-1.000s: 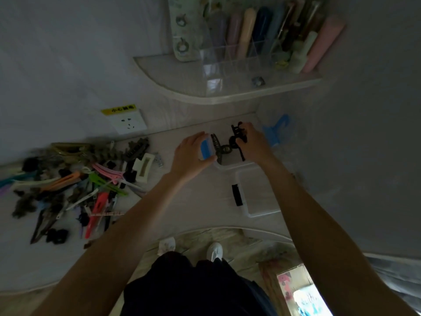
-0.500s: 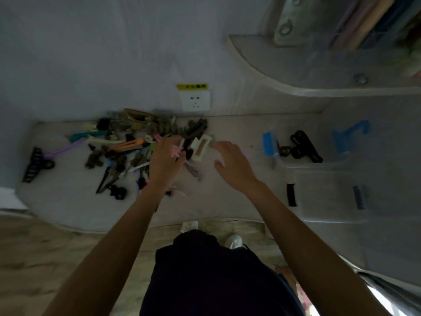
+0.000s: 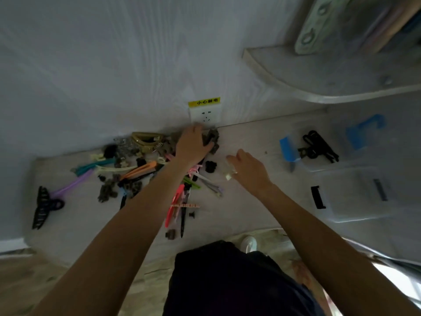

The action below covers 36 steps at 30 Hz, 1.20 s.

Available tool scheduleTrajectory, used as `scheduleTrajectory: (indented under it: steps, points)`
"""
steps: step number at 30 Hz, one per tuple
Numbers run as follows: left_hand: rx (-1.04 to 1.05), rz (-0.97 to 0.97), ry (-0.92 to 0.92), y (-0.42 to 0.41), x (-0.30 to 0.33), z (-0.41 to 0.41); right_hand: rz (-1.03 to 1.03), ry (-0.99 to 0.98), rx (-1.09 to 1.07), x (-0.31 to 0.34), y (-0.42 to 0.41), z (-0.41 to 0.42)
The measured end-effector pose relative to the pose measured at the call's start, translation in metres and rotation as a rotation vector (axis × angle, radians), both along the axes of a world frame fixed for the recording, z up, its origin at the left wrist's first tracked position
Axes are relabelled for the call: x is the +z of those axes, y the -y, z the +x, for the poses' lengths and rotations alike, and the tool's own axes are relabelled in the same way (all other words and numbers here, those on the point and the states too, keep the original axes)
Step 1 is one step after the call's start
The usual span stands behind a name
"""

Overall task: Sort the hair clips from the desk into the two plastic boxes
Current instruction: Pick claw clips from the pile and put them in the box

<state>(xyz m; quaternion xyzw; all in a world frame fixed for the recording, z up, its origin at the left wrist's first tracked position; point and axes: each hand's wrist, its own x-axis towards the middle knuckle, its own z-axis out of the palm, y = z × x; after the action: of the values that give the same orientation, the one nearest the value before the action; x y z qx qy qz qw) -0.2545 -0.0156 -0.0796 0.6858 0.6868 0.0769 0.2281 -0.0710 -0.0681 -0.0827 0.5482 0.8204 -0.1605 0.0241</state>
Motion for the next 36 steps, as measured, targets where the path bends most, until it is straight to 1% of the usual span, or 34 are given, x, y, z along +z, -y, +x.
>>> scheduleTrajectory:
  steps: [2, 3, 5, 7, 9, 11, 13, 14, 16, 18, 19, 21, 24, 27, 29, 30, 31, 34, 35, 36]
  points:
    - [-0.039, -0.055, -0.135, -0.011, -0.006, 0.006, -0.01, -0.049, -0.075, 0.001, 0.003, 0.007]
    - [-0.053, -0.048, -0.168, -0.012, -0.009, 0.007, -0.023, -0.085, -0.11, 0.002, 0.005, 0.009]
    - [-0.105, 0.023, -0.18, -0.014, -0.013, 0.009, -0.017, -0.168, -0.229, 0.006, 0.009, 0.015]
    - [-0.165, 0.11, -0.201, -0.012, -0.015, 0.01, 0.04, -0.289, -0.35, 0.011, 0.016, 0.02]
    - [-0.233, 0.153, -0.207, -0.01, -0.015, 0.014, 0.067, -0.425, -0.469, 0.015, 0.022, 0.025]
    - [-0.279, 0.157, -0.195, -0.008, -0.013, 0.022, 0.009, -0.563, -0.587, 0.028, 0.029, 0.033]
    - [-0.26, 0.147, -0.181, -0.007, -0.008, 0.028, -0.044, -0.681, -0.688, 0.041, 0.034, 0.045]
    - [-0.221, 0.143, -0.148, -0.006, -0.006, 0.03, -0.038, -0.734, -0.741, 0.049, 0.036, 0.054]
    - [-0.115, 0.15, -0.072, -0.003, 0.0, 0.031, 0.042, -0.857, -0.835, 0.064, 0.038, 0.077]
    - [-0.048, 0.242, -0.027, 0.006, 0.013, 0.032, 0.131, -0.954, -0.889, 0.077, 0.034, 0.107]
    - [-0.044, 0.304, 0.006, 0.012, 0.021, 0.032, 0.171, -0.967, -0.895, 0.083, 0.03, 0.122]
    - [-0.048, 0.402, 0.144, 0.029, 0.042, 0.044, 0.249, -0.895, -0.903, 0.087, 0.018, 0.152]
    - [0.017, 0.395, 0.429, 0.051, 0.075, 0.087, 0.28, -0.666, -0.873, 0.076, -0.008, 0.187]
    - [0.086, 0.262, 0.661, 0.054, 0.088, 0.148, 0.261, -0.345, -0.766, 0.056, -0.03, 0.212]
    - [0.124, 0.105, 0.836, 0.045, 0.088, 0.184, 0.256, -0.213, -0.753, 0.053, -0.034, 0.22]
    - [0.139, 0.039, 0.884, 0.038, 0.085, 0.201, 0.265, -0.18, -0.752, 0.053, -0.035, 0.225]
    - [0.143, -0.007, 0.891, 0.032, 0.082, 0.215, 0.278, -0.165, -0.749, 0.055, -0.034, 0.228]
    - [0.162, -0.087, 0.834, 0.015, 0.071, 0.253, 0.281, -0.177, -0.759, 0.061, -0.032, 0.241]
    - [0.159, -0.124, 0.792, 0.011, 0.067, 0.264, 0.274, -0.187, -0.753, 0.063, -0.03, 0.247]
    - [0.116, -0.156, 0.685, 0.008, 0.063, 0.271, 0.268, -0.195, -0.739, 0.063, -0.029, 0.25]
